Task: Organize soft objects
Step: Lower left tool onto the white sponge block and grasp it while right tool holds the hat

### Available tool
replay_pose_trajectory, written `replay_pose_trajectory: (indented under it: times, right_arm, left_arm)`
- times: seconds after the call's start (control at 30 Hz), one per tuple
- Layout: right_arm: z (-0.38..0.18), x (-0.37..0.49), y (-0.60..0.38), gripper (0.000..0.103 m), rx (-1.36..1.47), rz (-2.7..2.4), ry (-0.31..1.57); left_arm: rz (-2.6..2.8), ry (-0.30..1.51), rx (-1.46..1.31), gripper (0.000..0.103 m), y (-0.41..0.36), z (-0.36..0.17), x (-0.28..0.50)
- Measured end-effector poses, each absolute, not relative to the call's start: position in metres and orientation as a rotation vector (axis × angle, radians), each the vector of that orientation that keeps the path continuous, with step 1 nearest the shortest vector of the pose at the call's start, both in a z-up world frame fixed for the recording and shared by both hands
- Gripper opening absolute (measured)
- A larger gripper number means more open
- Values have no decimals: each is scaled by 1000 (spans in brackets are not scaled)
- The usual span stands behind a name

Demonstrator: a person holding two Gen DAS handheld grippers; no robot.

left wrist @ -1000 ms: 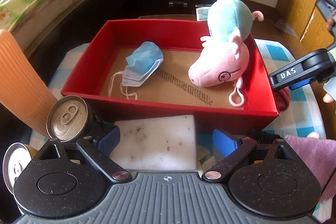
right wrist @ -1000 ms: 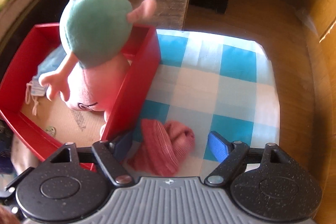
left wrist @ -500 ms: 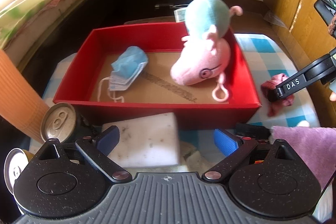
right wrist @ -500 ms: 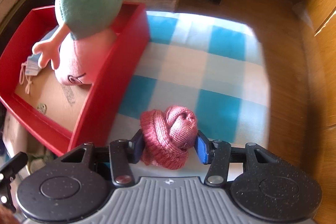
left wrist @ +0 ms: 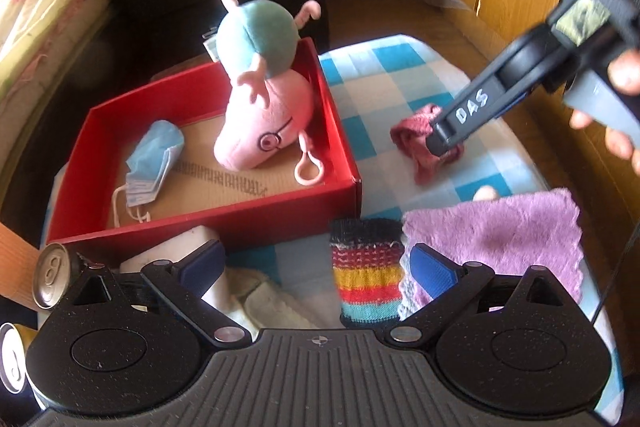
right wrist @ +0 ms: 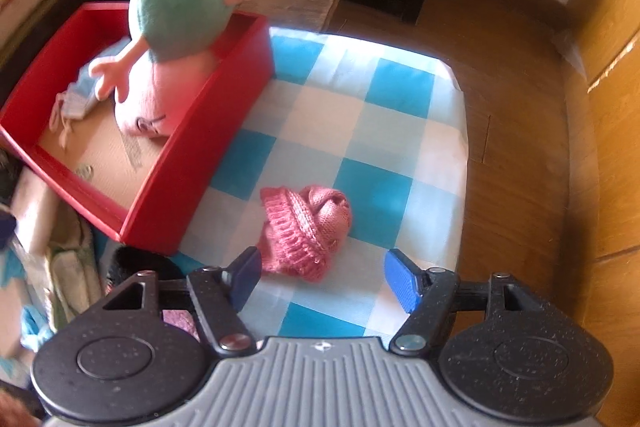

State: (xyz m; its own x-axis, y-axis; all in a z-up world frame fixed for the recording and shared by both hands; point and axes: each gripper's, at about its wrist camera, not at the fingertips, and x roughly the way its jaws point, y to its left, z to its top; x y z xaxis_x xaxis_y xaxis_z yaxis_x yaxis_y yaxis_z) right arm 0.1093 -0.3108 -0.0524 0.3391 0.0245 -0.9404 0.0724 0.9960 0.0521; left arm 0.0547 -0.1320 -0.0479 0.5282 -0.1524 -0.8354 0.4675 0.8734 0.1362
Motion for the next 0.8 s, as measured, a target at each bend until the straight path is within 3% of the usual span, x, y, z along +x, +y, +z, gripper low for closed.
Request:
replay_pose_trajectory:
  times: [0.07, 0.5, 0.8]
  right_arm:
    - [-55, 111, -310, 55, 94, -13, 1225]
    - [-71, 117, -317, 56, 203, -62, 1210]
    - [-78, 129, -303, 56, 172, -53, 1239]
  left_arm:
    - [-372, 954, 372, 95, -130, -50, 55]
    - [-253, 955, 249, 97, -73, -36, 80]
    - [-154, 1056, 223, 97, -55, -65, 113]
